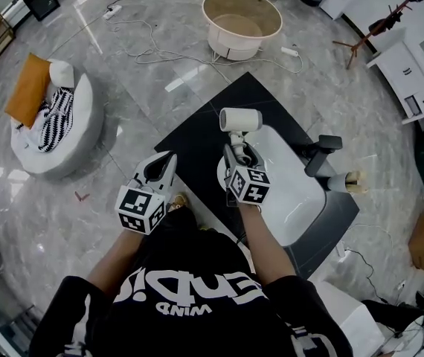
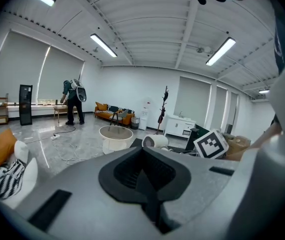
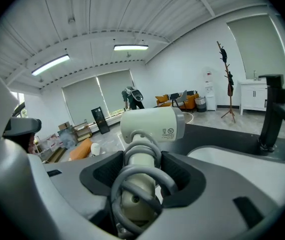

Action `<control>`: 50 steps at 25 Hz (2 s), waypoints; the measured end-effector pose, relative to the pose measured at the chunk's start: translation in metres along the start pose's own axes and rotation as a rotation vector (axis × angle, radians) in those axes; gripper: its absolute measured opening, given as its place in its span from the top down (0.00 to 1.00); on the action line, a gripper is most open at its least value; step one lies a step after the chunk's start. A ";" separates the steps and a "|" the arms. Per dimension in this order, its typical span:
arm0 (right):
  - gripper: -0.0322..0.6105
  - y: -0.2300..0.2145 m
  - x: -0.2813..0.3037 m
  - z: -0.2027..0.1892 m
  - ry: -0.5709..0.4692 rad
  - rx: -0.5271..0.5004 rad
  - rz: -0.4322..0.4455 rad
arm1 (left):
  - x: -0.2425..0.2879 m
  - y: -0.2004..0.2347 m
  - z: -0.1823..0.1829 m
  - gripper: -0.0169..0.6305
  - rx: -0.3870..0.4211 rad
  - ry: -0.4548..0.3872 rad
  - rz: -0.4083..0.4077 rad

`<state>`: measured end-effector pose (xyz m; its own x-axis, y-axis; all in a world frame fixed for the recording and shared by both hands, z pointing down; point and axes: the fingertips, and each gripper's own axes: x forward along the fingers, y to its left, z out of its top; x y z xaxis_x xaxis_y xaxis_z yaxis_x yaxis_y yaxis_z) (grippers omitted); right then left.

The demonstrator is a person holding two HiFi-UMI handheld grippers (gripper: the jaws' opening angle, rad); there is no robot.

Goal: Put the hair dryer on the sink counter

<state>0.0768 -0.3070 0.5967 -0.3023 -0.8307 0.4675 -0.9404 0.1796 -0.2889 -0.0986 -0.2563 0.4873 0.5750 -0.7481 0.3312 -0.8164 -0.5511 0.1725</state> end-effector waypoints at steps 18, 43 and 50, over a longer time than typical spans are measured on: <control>0.56 -0.025 0.071 -0.023 0.086 0.045 -0.072 | 0.005 0.018 -0.005 0.96 -0.002 0.040 0.013; 0.55 -0.025 0.093 -0.026 0.154 -0.032 -0.116 | 0.016 0.020 -0.007 0.96 -0.030 0.047 -0.011; 0.54 -0.025 0.094 -0.028 0.170 -0.047 -0.128 | 0.014 0.019 -0.008 0.96 -0.035 0.046 -0.007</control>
<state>0.0676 -0.3748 0.6718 -0.1981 -0.7484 0.6330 -0.9778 0.1062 -0.1805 -0.1068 -0.2745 0.5032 0.5781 -0.7264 0.3717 -0.8143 -0.5423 0.2068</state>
